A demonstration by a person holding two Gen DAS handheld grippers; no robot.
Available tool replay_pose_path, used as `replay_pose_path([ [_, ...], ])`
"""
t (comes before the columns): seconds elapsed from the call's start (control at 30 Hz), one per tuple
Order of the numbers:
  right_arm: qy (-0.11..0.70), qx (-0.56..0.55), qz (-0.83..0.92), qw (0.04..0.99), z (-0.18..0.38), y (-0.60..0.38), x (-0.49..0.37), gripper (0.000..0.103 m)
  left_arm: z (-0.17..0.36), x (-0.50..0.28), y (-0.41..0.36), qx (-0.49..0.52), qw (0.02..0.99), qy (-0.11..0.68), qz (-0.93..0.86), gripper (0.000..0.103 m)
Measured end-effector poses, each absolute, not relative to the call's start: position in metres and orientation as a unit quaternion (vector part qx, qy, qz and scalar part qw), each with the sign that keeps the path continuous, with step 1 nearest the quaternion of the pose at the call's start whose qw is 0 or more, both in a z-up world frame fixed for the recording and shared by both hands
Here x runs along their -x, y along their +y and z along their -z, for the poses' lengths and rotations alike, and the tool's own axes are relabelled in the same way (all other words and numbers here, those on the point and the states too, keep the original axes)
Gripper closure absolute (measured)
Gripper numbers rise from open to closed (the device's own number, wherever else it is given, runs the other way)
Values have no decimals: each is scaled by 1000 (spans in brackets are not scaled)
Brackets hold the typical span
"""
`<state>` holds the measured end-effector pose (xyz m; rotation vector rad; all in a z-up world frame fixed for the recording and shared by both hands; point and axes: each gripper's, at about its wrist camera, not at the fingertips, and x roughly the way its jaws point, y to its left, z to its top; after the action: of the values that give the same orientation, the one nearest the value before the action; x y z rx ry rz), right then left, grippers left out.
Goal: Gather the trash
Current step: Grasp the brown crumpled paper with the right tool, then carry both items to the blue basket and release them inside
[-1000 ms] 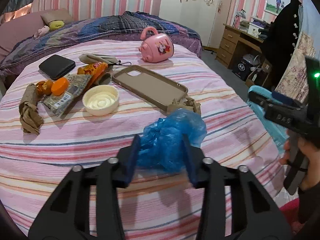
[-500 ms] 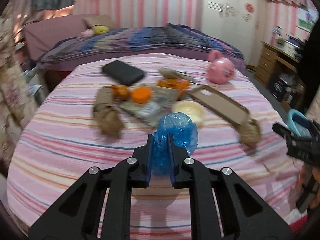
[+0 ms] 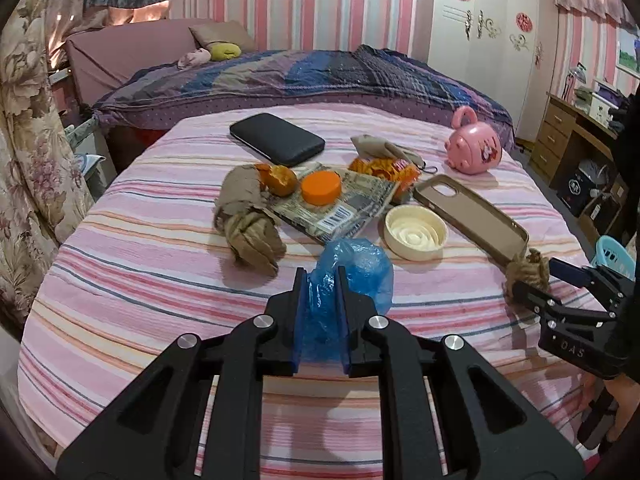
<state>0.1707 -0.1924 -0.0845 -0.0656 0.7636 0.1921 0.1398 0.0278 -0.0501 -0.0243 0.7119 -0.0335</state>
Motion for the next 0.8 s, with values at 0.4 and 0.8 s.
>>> replay_pose_path([
  [0.4,348,36,-90,933,72,-214,-163,61,65,-143,9,-18,928,371,24,39],
  [0.8,314,27,-46,948,47,-275,-139,61,50,-131,-9,-38,941,333,41,85],
])
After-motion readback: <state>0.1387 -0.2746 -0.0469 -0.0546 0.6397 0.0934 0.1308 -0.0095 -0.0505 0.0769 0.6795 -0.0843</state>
